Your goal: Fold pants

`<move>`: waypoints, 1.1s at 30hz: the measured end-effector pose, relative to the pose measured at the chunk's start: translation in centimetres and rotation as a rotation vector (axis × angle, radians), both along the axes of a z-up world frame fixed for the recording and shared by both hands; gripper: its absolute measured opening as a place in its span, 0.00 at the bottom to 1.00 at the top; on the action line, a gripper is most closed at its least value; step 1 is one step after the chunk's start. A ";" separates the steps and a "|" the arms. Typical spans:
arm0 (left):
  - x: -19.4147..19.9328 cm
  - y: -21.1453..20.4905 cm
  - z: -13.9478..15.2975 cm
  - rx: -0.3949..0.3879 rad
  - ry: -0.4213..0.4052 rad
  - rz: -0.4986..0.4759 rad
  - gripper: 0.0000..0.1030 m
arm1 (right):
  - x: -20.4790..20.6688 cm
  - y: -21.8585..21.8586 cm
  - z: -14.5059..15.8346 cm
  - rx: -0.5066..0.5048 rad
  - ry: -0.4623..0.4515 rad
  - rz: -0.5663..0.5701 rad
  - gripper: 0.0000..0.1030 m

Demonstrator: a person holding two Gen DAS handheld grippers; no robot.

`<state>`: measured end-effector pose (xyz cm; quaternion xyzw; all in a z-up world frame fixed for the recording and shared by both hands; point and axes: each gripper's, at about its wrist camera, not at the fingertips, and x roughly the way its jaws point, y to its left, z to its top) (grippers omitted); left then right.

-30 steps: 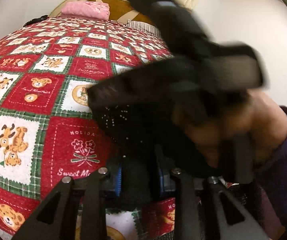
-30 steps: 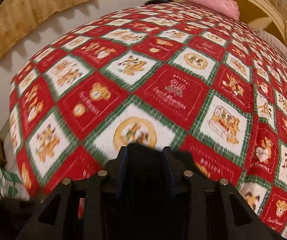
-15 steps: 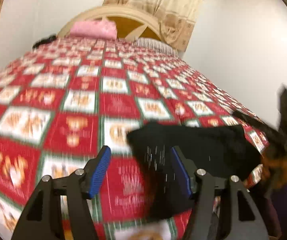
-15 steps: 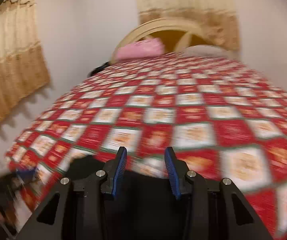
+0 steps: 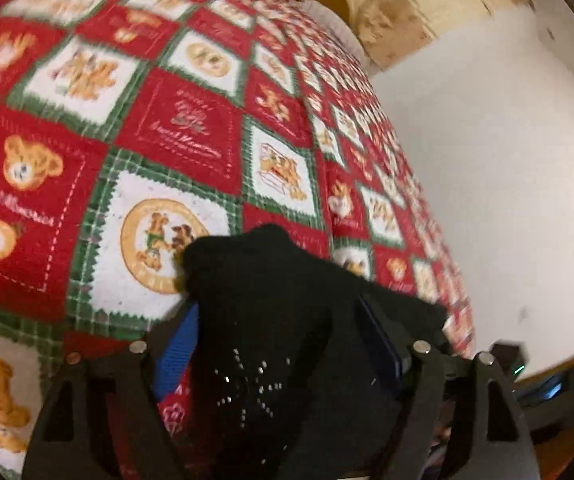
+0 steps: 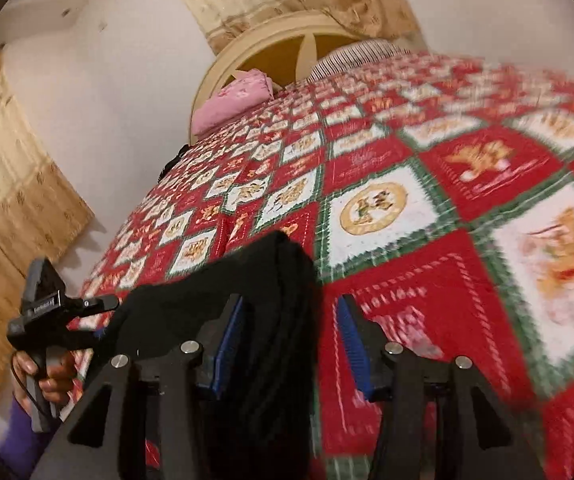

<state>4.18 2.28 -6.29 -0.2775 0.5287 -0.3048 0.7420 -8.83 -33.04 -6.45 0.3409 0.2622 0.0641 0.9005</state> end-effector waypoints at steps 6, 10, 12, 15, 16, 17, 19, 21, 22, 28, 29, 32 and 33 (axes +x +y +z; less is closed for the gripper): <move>1.3 0.0 -0.5 -0.125 -0.033 0.029 0.29 | 0.6 3.1 1.5 -0.152 -0.026 0.081 0.24; 0.9 0.1 1.1 -0.079 -0.153 -0.006 0.23 | -0.5 4.6 3.9 -0.196 -0.164 0.145 0.23; 0.6 0.3 2.4 -0.041 -0.233 -0.009 0.23 | -0.1 5.4 4.6 -0.250 -0.185 0.137 0.23; 0.0 1.5 4.5 0.055 -0.383 0.038 0.21 | 1.5 5.1 3.5 -0.230 -0.156 0.126 0.23; -0.1 2.1 5.0 0.115 -0.435 0.069 0.21 | 2.3 4.8 2.5 -0.226 -0.121 0.116 0.24; 0.0 2.6 5.4 0.229 -0.477 0.115 0.22 | 3.2 4.6 1.3 -0.232 -0.067 0.105 0.27; 1.2 3.2 5.1 0.446 -0.466 0.174 0.25 | 3.4 3.8 0.2 -0.177 -0.055 0.088 0.32; 1.5 3.6 4.8 0.568 -0.452 0.194 0.24 | 2.8 2.9 0.3 -0.125 -0.056 0.071 0.37; 1.3 3.4 4.6 0.606 -0.459 0.194 0.24 | 2.1 2.7 0.8 -0.134 -0.059 0.035 0.37; -1.0 0.7 4.2 0.683 -0.505 0.149 0.26 | -2.5 5.1 4.7 -0.294 -0.152 -0.077 0.37; -1.5 0.2 4.1 0.673 -0.504 0.137 0.27 | -2.8 6.0 5.1 -0.311 -0.158 -0.056 0.37; -2.8 -1.4 3.7 0.638 -0.504 0.095 0.36 | -3.0 8.7 5.4 -0.386 -0.126 -0.003 0.37; -3.2 -1.8 3.7 0.647 -0.509 0.093 0.37 | -2.7 9.3 5.2 -0.395 -0.112 0.009 0.37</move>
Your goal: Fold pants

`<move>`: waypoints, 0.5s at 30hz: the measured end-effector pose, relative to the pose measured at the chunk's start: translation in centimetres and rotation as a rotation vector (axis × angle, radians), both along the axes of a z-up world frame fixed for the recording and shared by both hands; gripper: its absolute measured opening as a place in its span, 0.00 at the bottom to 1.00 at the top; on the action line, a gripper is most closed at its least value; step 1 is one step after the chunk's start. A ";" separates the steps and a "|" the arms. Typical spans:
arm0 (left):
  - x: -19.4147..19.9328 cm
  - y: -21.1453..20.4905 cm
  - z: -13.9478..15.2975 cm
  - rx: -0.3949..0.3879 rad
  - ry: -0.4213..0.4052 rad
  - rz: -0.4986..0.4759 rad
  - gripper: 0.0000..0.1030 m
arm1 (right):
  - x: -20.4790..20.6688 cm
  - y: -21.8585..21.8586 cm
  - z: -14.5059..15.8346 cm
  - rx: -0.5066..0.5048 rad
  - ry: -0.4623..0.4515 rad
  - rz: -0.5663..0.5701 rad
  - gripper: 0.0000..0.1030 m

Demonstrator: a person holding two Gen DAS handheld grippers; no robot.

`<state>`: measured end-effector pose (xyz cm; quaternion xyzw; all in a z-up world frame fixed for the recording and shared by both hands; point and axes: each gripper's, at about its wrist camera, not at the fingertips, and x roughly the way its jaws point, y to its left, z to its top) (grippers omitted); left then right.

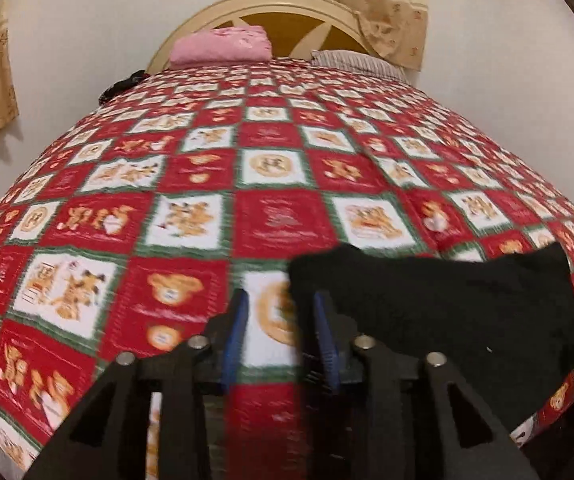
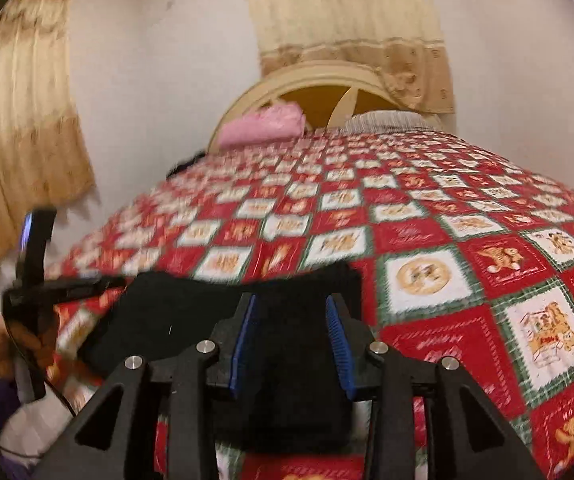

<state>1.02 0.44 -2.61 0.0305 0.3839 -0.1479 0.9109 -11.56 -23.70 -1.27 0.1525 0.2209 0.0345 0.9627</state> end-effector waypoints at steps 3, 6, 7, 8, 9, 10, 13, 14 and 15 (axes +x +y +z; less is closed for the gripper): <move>-1.3 -1.3 -0.2 0.072 -0.036 -0.009 0.37 | -0.1 1.0 -1.5 -0.005 0.050 0.003 0.37; -1.8 -1.4 -0.1 0.084 -0.042 -0.013 0.37 | -0.4 1.2 -2.4 -0.017 0.102 -0.025 0.37; -1.9 -1.3 -0.1 0.085 -0.039 -0.012 0.38 | -0.6 1.2 -2.5 -0.010 0.105 -0.025 0.37; -2.1 -1.2 -0.1 0.087 -0.039 -0.008 0.39 | -0.8 1.2 -2.5 -0.010 0.113 -0.031 0.37; -2.3 -1.2 -0.2 0.089 -0.041 -0.004 0.42 | -0.9 1.3 -2.4 -0.014 0.121 -0.040 0.37; -2.6 -1.1 -0.2 0.094 -0.045 0.001 0.44 | -1.1 1.2 -2.3 -0.018 0.125 -0.047 0.37; -3.8 -0.4 -0.1 0.103 -0.050 0.018 0.46 | -2.2 1.6 -1.3 -0.026 0.094 -0.077 0.37; -4.1 -0.1 0.0 0.102 -0.051 0.025 0.47 | -2.6 1.6 -0.9 -0.021 0.073 -0.086 0.37; -4.4 0.1 0.1 0.104 -0.055 0.038 0.50 | -2.8 1.7 -0.6 -0.016 0.060 -0.093 0.37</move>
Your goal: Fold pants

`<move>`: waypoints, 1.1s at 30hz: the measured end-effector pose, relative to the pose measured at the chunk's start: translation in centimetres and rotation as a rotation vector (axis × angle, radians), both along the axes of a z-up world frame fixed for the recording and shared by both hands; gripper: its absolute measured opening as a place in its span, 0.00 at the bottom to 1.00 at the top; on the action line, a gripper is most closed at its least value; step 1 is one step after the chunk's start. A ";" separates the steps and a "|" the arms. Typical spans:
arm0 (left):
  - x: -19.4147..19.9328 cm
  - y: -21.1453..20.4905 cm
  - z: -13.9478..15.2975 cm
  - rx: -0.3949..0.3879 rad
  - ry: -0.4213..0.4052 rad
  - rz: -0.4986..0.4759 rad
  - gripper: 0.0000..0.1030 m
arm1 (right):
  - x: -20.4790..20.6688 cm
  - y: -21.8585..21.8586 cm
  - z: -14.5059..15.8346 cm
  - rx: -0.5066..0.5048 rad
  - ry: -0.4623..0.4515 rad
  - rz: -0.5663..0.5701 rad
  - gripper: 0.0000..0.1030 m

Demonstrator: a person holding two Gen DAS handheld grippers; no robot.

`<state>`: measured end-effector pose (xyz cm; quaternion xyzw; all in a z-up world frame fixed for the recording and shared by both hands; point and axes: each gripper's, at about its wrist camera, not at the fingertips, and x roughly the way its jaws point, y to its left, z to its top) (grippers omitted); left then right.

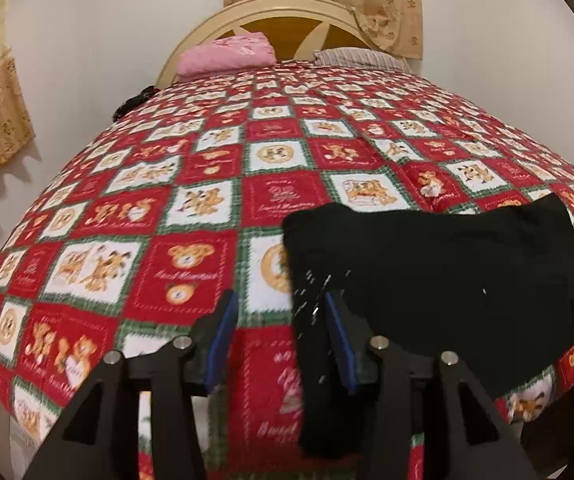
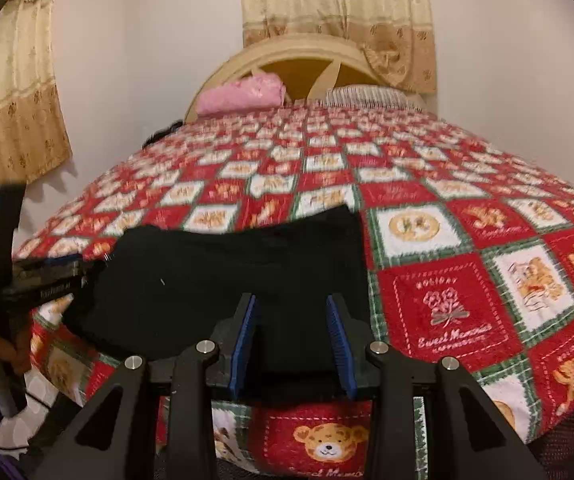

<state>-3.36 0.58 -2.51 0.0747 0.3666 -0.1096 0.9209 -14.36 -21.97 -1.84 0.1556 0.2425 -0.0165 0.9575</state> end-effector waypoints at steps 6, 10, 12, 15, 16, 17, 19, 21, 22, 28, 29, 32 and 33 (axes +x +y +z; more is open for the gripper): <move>-2.0 0.1 1.2 0.019 -0.059 0.037 0.63 | -1.2 0.5 1.7 0.072 -0.069 -0.001 0.38; -3.2 -0.8 1.5 -0.034 -0.043 -0.012 0.72 | -1.0 0.9 1.6 0.153 -0.048 -0.011 0.49; -3.8 -1.4 1.4 -0.030 -0.032 -0.031 0.74 | -1.0 0.9 1.2 0.199 -0.050 -0.003 0.49; -4.5 -2.3 1.0 0.010 -0.033 -0.035 0.74 | -0.8 1.3 0.5 0.213 -0.027 -0.015 0.49; -4.5 -2.5 0.9 0.021 -0.023 -0.029 0.74 | -0.7 1.5 0.2 0.206 -0.012 -0.027 0.49; -4.6 -2.7 0.8 0.022 -0.010 -0.023 0.74 | -0.7 1.5 0.1 0.204 -0.005 -0.036 0.49; -4.8 -2.9 0.7 0.015 0.012 -0.024 0.74 | -0.9 1.4 0.1 0.204 -0.007 -0.057 0.49; -5.2 -3.1 0.8 0.018 0.006 -0.032 0.79 | -1.1 1.3 0.3 0.197 -0.023 -0.060 0.49; -5.3 -3.2 0.8 0.025 -0.003 -0.031 0.85 | -1.1 1.3 0.4 0.193 -0.027 -0.060 0.49; -4.8 -2.8 1.3 0.021 -0.053 -0.014 0.93 | -1.2 0.0 0.5 0.091 -0.086 -0.124 0.55; -4.3 -2.7 1.3 0.010 -0.050 -0.007 0.94 | -0.9 -0.7 0.2 0.088 -0.097 -0.131 0.63; -2.5 -2.7 0.7 -0.051 0.006 -0.016 0.94 | 1.5 -2.2 -1.6 0.084 -0.015 -0.124 0.65; -1.6 -2.8 0.2 -0.094 0.051 -0.043 0.94 | 2.1 -2.4 -2.0 0.093 0.010 -0.115 0.65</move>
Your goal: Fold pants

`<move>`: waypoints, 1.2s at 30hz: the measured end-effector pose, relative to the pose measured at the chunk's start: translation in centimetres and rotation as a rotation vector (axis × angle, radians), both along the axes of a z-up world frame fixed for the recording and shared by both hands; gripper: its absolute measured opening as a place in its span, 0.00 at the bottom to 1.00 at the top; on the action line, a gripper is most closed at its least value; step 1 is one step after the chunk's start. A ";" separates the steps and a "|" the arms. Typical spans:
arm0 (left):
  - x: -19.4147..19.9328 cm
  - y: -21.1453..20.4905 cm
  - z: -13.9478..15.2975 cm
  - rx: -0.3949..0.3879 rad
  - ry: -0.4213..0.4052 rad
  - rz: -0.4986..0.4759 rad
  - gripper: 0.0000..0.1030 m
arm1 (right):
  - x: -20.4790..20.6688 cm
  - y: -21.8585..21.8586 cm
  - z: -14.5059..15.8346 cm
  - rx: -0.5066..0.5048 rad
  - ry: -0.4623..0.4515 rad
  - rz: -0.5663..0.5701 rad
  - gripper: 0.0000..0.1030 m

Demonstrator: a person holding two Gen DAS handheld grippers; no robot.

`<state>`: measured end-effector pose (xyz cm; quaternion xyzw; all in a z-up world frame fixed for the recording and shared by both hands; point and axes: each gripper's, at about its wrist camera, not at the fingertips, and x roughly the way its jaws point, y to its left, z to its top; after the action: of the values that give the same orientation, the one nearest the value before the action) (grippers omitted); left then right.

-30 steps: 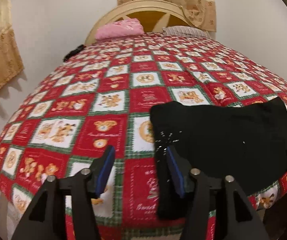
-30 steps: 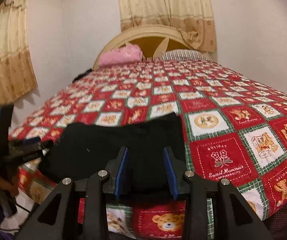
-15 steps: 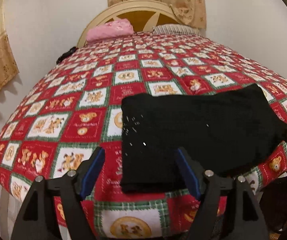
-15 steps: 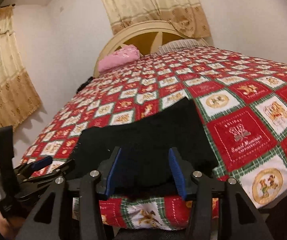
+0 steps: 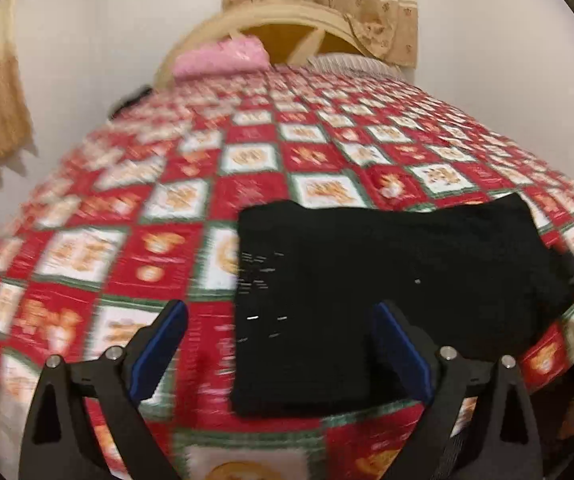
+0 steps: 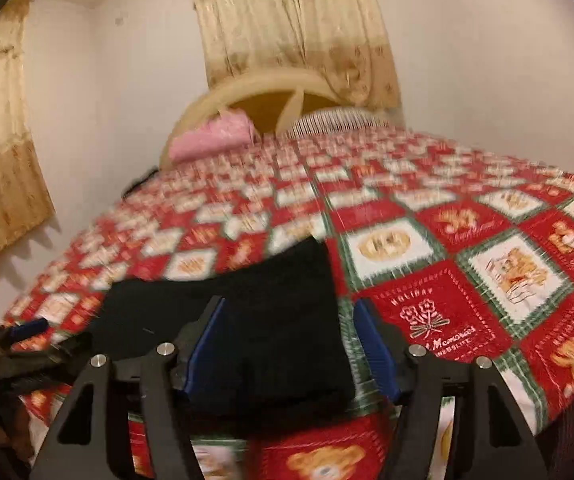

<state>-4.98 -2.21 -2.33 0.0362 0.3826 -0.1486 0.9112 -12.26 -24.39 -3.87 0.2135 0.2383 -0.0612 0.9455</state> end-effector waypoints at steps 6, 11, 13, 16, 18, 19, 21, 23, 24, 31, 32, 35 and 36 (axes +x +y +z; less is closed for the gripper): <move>3.0 -0.1 -2.6 -0.161 0.172 -0.026 0.92 | 2.0 0.4 -2.1 0.040 0.053 0.081 0.56; 1.8 -1.5 -2.4 -0.090 0.090 -0.073 0.55 | 2.1 0.9 -1.9 0.020 0.064 0.113 0.30; 1.7 -1.5 -2.3 -0.091 0.078 -0.081 0.33 | 1.9 1.2 -1.7 0.003 0.062 0.110 0.27; 1.4 -1.2 -1.4 -0.084 0.027 -0.075 0.20 | 1.6 2.6 -0.7 -0.076 0.046 0.094 0.25; 1.4 -0.8 -0.6 -0.107 -0.002 -0.069 0.19 | 1.2 3.4 0.6 -0.094 0.006 0.096 0.25; 1.4 -0.4 0.0 -0.125 -0.015 -0.064 0.19 | 1.0 3.7 1.3 -0.100 -0.013 0.104 0.25; 1.5 0.1 0.7 -0.129 -0.034 -0.057 0.18 | 1.0 4.7 2.9 -0.129 -0.047 0.122 0.25; 1.7 0.6 1.6 -0.114 -0.076 -0.038 0.18 | 1.1 5.9 4.6 -0.164 -0.087 0.137 0.25; 1.8 1.2 2.2 -0.113 -0.098 -0.022 0.18 | 1.3 6.5 5.2 -0.176 -0.104 0.144 0.25; 3.6 7.5 4.8 -0.117 -0.176 0.116 0.18 | 5.0 12.0 10.5 -0.227 -0.236 0.279 0.25; 3.9 8.7 5.1 -0.108 -0.187 0.145 0.18 | 5.9 13.2 11.1 -0.228 -0.253 0.307 0.25; 5.0 12.3 5.5 -0.079 -0.205 0.226 0.18 | 8.3 16.3 12.2 -0.212 -0.284 0.378 0.25; 5.2 13.2 5.5 -0.072 -0.208 0.248 0.18 | 9.2 17.4 12.5 -0.210 -0.292 0.399 0.25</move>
<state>0.23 10.99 3.21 -0.0289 0.2823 -0.0443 0.9579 -3.11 -7.03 8.58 0.0695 0.1291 0.1336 0.9801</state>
